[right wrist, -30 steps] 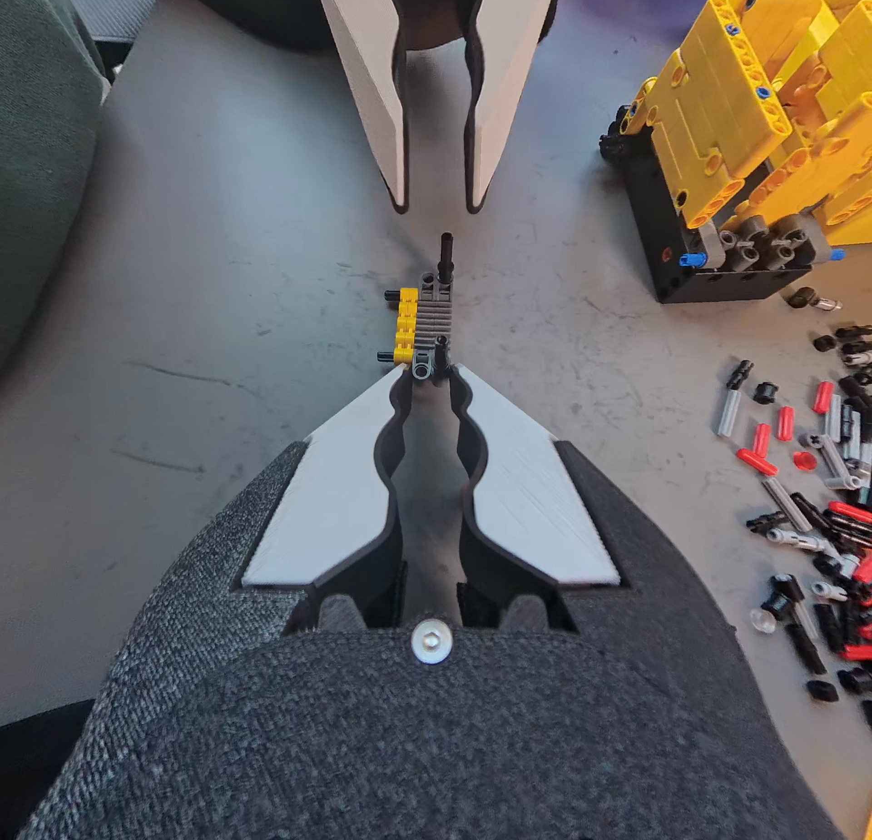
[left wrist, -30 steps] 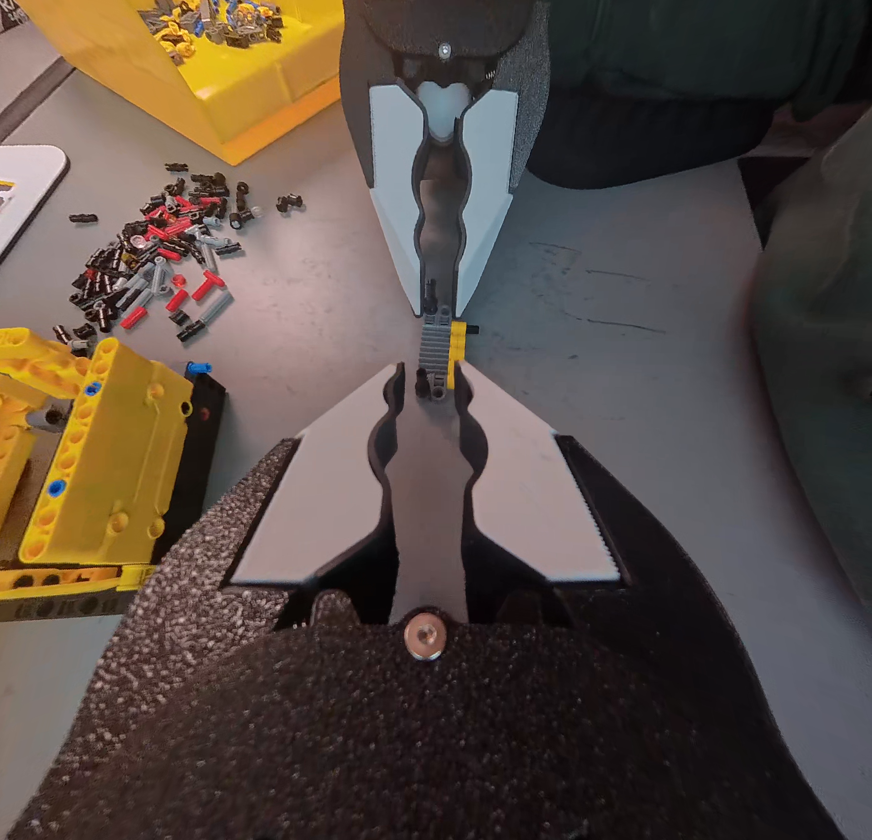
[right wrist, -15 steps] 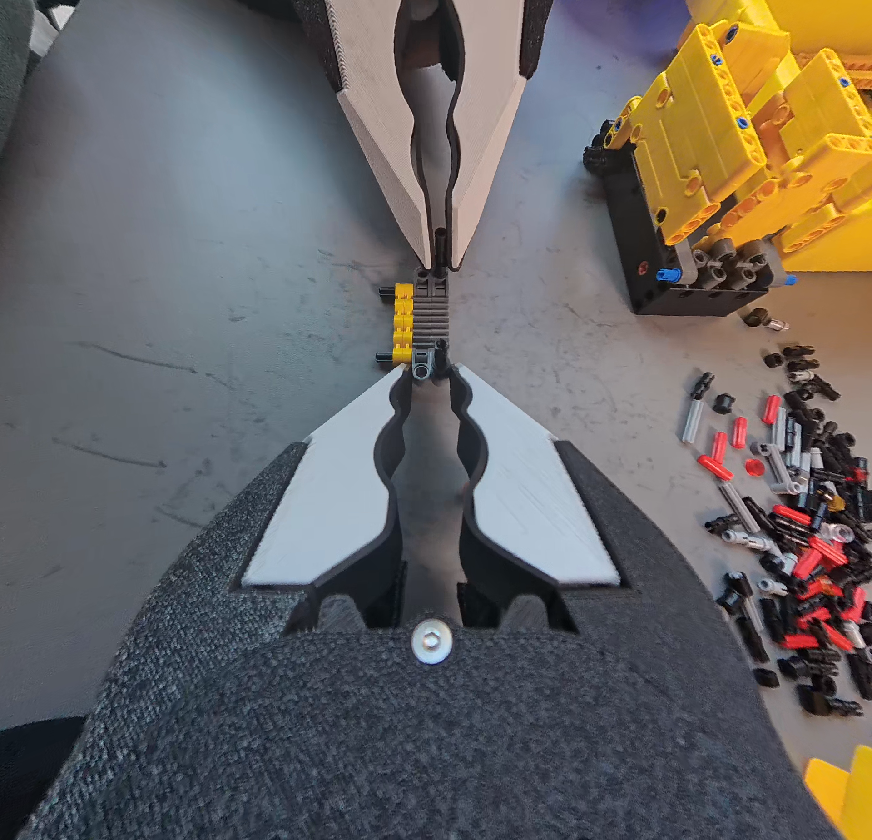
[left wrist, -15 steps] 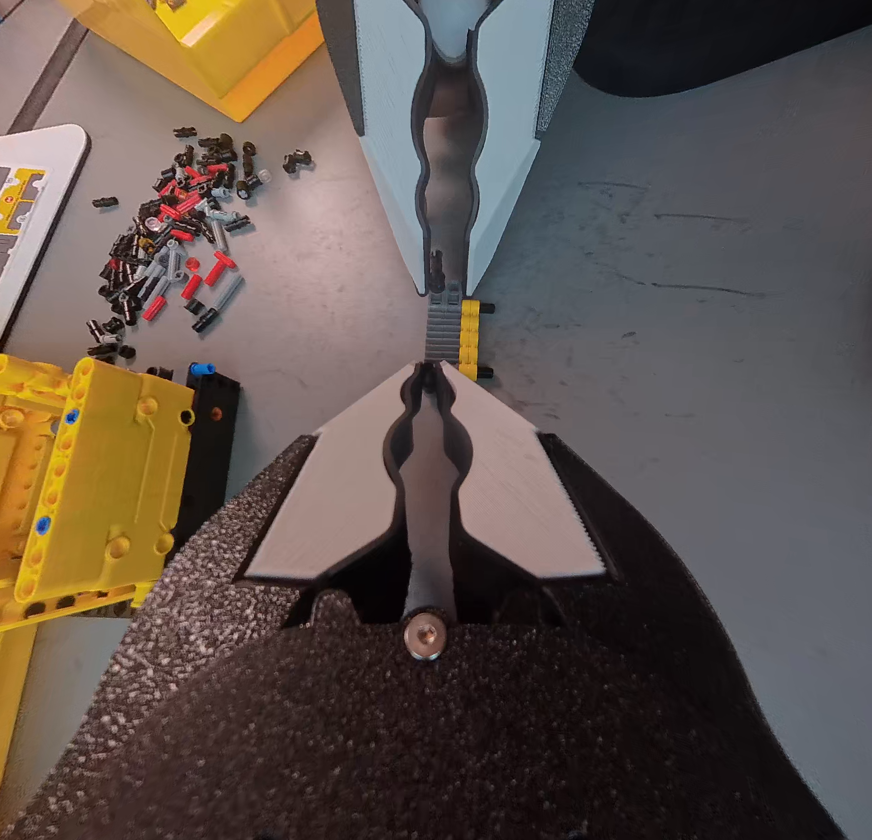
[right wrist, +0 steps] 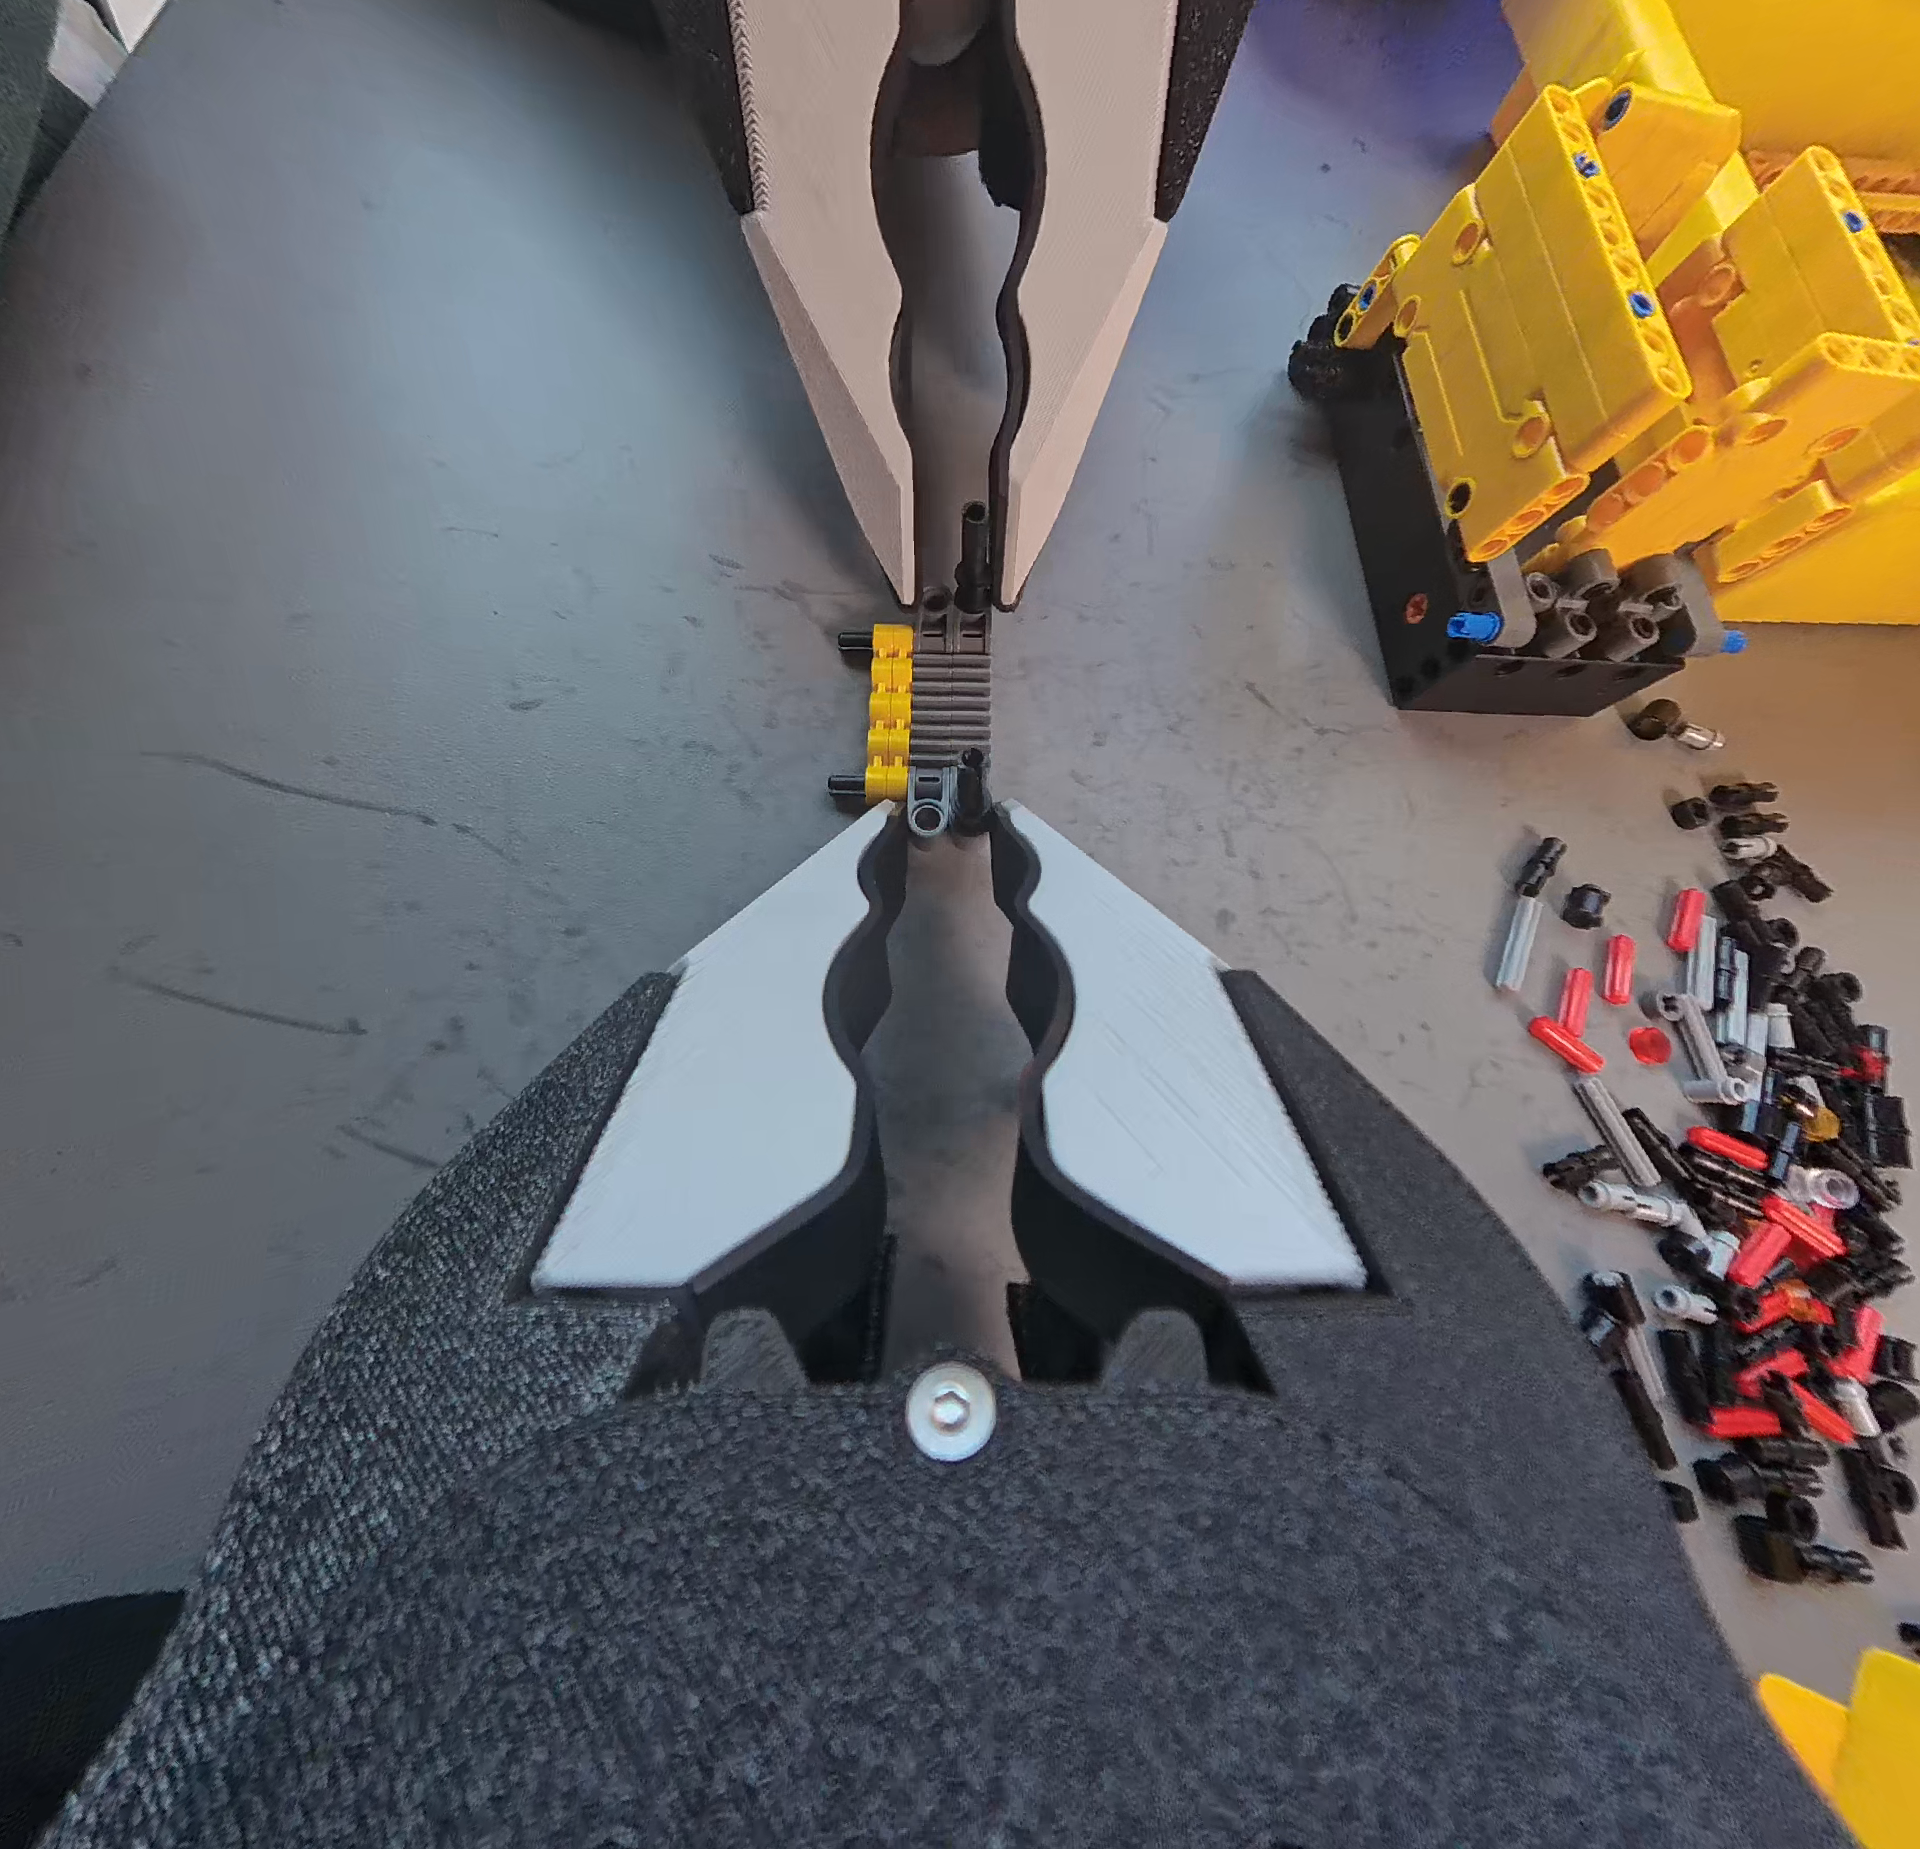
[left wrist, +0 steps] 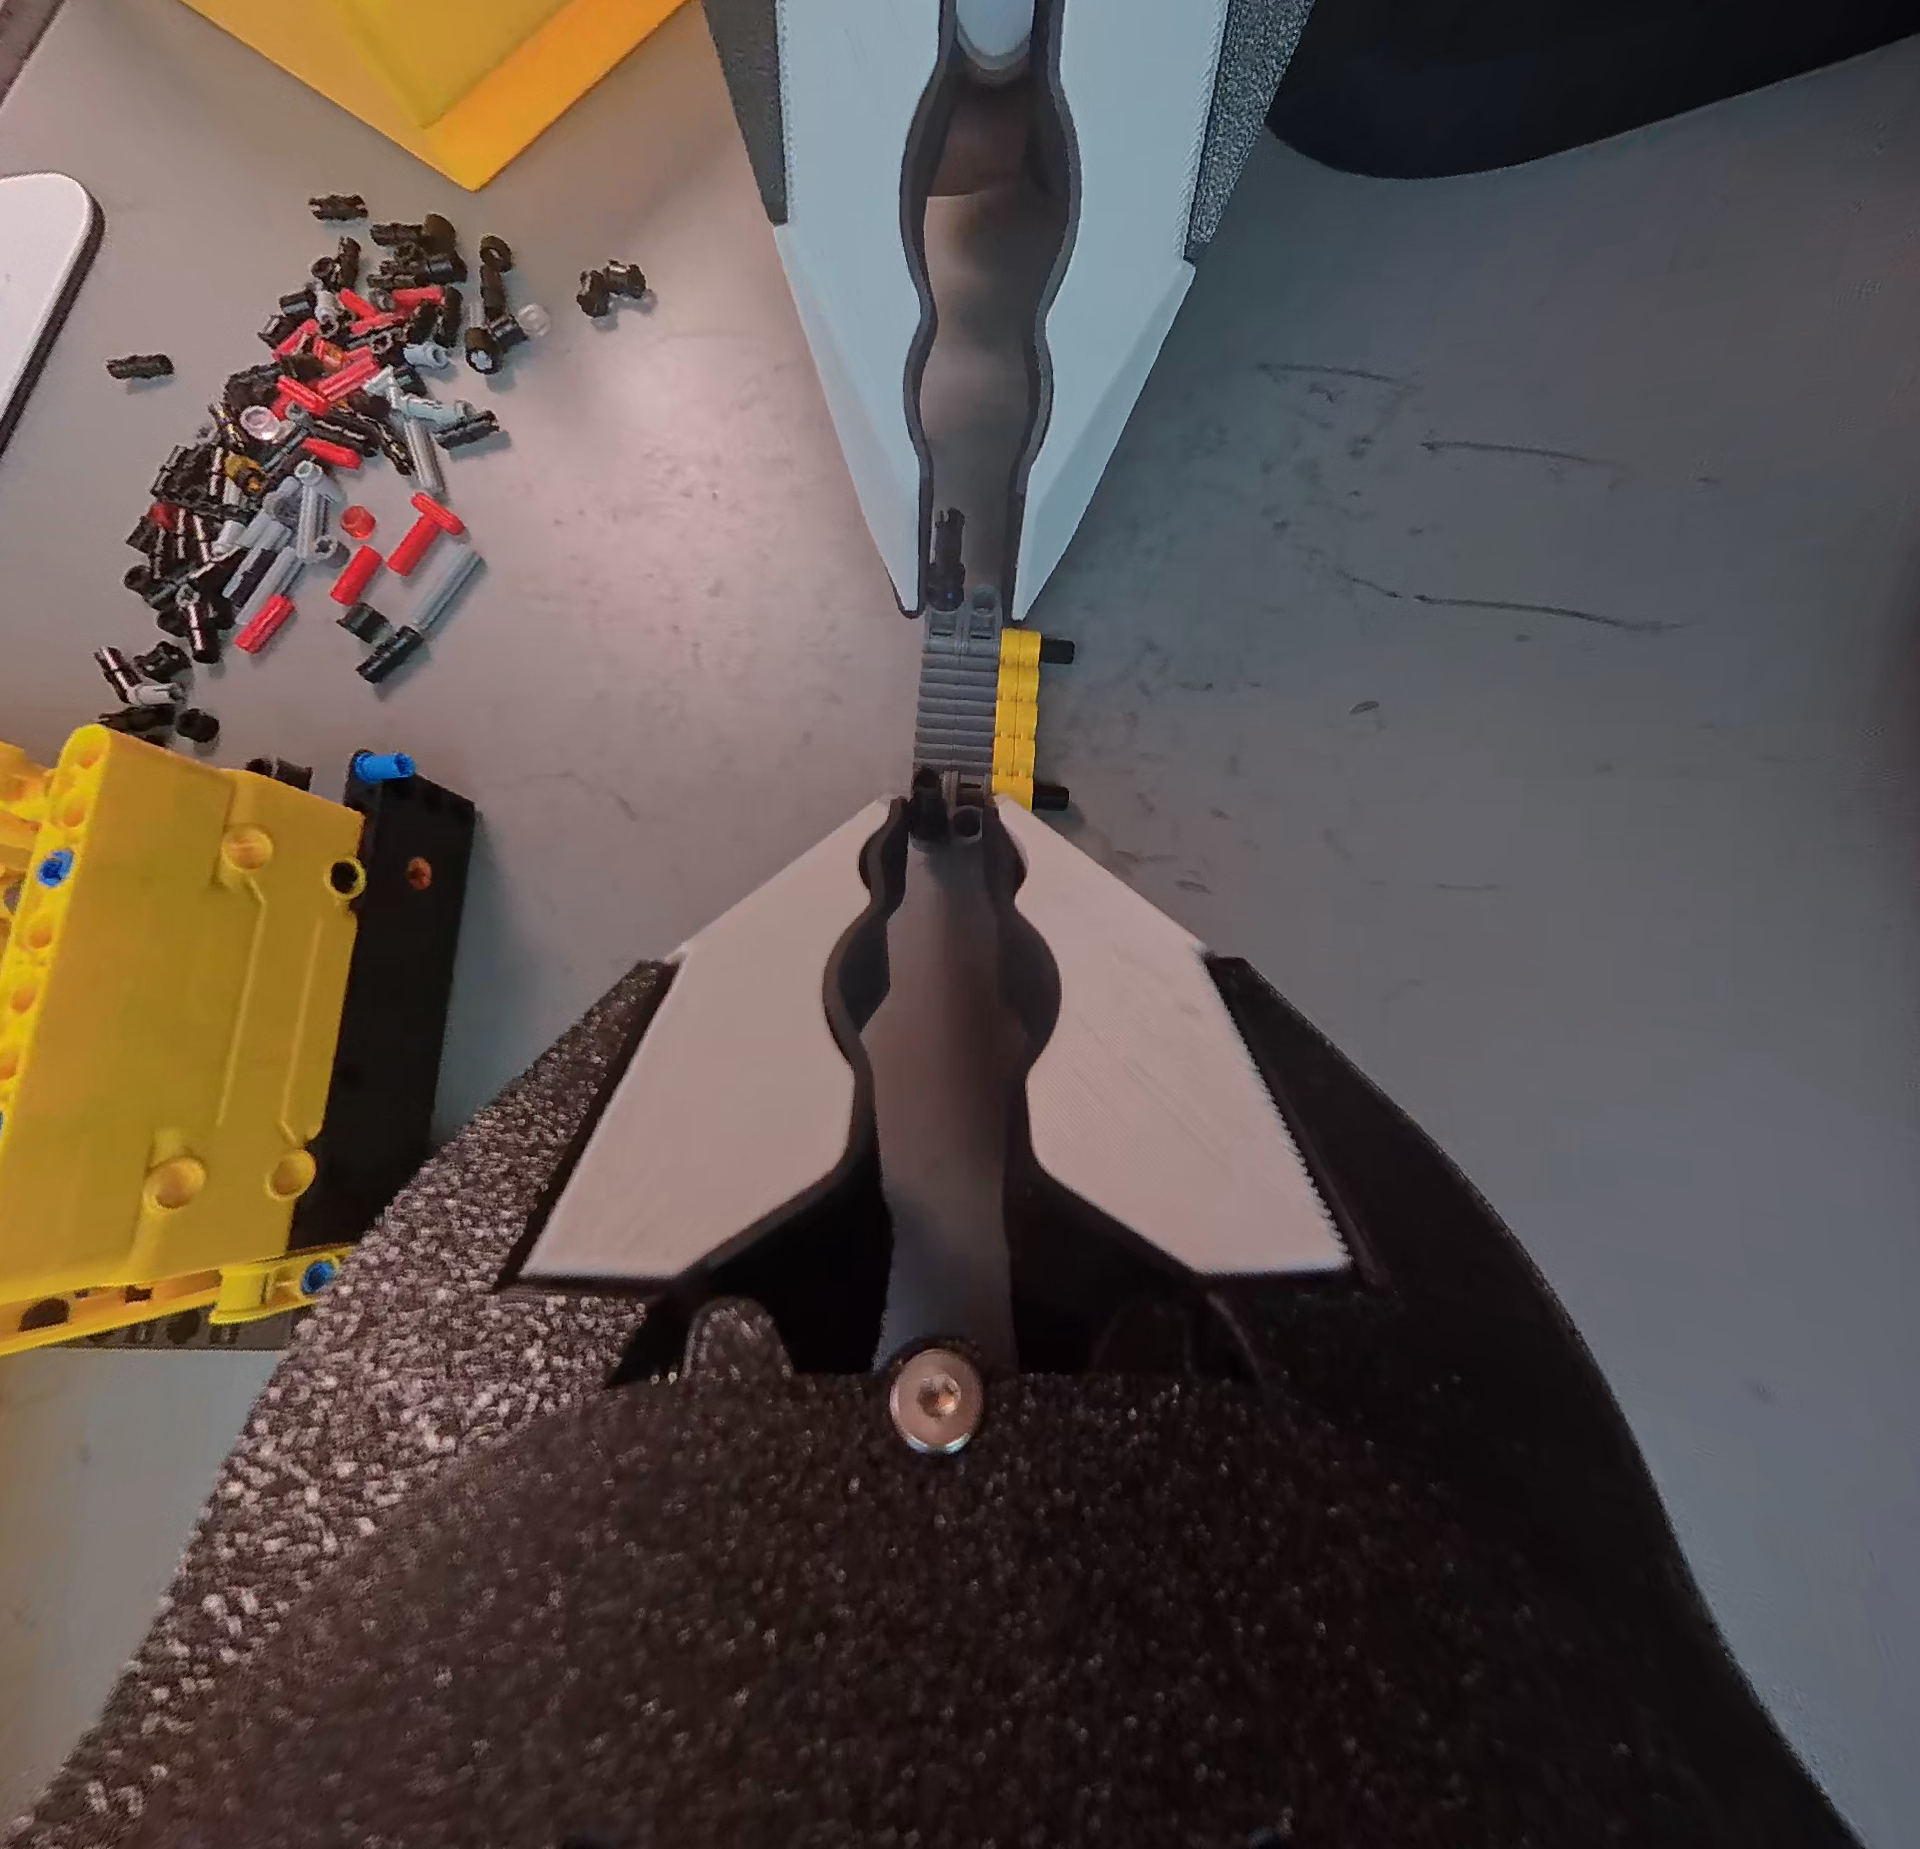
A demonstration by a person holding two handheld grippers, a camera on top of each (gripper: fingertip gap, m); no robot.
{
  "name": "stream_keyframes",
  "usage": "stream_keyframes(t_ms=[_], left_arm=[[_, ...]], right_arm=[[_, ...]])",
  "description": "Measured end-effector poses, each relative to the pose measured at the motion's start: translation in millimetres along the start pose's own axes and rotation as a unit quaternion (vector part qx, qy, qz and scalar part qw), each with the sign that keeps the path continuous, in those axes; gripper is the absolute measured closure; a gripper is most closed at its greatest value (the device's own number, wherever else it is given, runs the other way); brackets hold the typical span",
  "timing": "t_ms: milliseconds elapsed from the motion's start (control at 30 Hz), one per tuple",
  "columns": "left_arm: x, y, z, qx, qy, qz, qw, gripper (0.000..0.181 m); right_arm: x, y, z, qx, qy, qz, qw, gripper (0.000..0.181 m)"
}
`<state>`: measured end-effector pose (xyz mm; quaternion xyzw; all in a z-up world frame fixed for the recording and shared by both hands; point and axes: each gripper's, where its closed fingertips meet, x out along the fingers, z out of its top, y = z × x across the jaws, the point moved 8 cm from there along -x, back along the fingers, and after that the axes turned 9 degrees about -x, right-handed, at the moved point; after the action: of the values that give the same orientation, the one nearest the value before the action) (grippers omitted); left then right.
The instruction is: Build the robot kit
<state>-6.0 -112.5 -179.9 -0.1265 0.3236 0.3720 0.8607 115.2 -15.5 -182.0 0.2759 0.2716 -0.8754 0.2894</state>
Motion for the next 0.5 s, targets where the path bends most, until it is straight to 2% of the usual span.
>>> stream_keyframes(t_ms=[133,333,467,500], left_arm=[[-4.4,2.6,2.8,-0.028,-0.018,-0.02,0.999,0.176],[-8.5,10.2,0.7,-0.028,-0.019,0.003,0.999,0.176],[-9.1,10.5,-1.4,-0.026,-0.028,-0.009,0.999,0.174],[-10.8,11.6,-0.7,-0.027,-0.036,-0.008,0.999,0.167]], right_arm=[[-0.6,-0.4,-0.8,0.012,0.004,-0.002,1.0,0.166],[-7.0,-3.7,-0.4,0.019,0.0,-0.019,1.0,0.161],[-10.6,-6.2,2.6,0.036,-0.015,-0.019,0.999,0.146],[-11.7,-7.2,3.3,0.041,-0.019,-0.02,0.999,0.14]])
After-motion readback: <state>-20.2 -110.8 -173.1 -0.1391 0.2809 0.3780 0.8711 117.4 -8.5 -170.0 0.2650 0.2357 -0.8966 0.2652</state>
